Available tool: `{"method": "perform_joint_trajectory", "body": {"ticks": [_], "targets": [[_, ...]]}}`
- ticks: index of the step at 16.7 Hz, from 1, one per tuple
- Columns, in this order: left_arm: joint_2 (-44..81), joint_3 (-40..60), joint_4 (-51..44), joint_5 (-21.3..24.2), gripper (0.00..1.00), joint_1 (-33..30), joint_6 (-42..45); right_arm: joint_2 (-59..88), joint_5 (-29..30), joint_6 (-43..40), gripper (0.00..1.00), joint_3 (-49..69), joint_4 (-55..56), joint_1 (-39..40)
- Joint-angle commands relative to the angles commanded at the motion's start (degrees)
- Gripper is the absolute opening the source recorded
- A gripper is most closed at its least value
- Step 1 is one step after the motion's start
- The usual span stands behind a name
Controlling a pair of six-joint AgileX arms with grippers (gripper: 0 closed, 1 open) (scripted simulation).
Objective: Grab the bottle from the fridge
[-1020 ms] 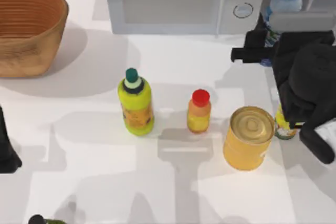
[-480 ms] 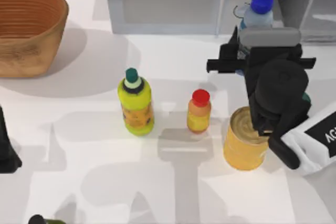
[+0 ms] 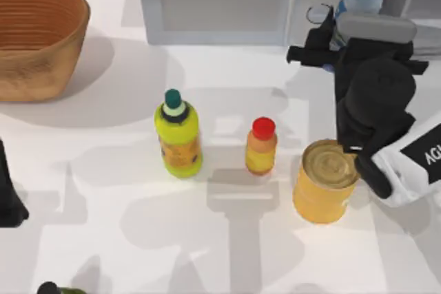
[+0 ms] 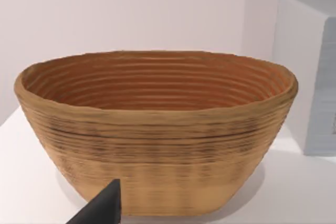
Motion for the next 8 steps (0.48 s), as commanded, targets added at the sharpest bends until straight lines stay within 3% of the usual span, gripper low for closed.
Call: {"method": "perform_joint_trajectory", "body": {"ticks": [8], "targets": [[0.0,0.0,0.0,0.0,1.00,0.0,0.0,9.5,-5.4,-2.5,0.00,7.5,-3.4,0.3]]}}
